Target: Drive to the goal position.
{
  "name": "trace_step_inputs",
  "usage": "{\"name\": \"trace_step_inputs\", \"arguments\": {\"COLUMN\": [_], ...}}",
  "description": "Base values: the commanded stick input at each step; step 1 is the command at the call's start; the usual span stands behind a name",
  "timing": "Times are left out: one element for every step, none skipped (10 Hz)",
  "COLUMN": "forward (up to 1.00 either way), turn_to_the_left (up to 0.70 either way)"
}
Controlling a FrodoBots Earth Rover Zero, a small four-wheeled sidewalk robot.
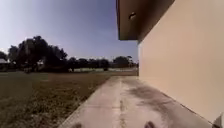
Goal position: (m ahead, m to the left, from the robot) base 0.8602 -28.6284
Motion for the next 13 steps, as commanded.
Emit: {"name": "trace_step_inputs", "arguments": {"forward": [0.70,0.70,0.70,0.70,0.70,0.70,0.77,0.85,0.85,0.85,0.94,1.00,1.00], "turn_to_the_left": [0.02,0.02,0.02,0.02,0.02,0.02,0.02,0.02,0.02,0.02,0.02,0.02,0.02]}}
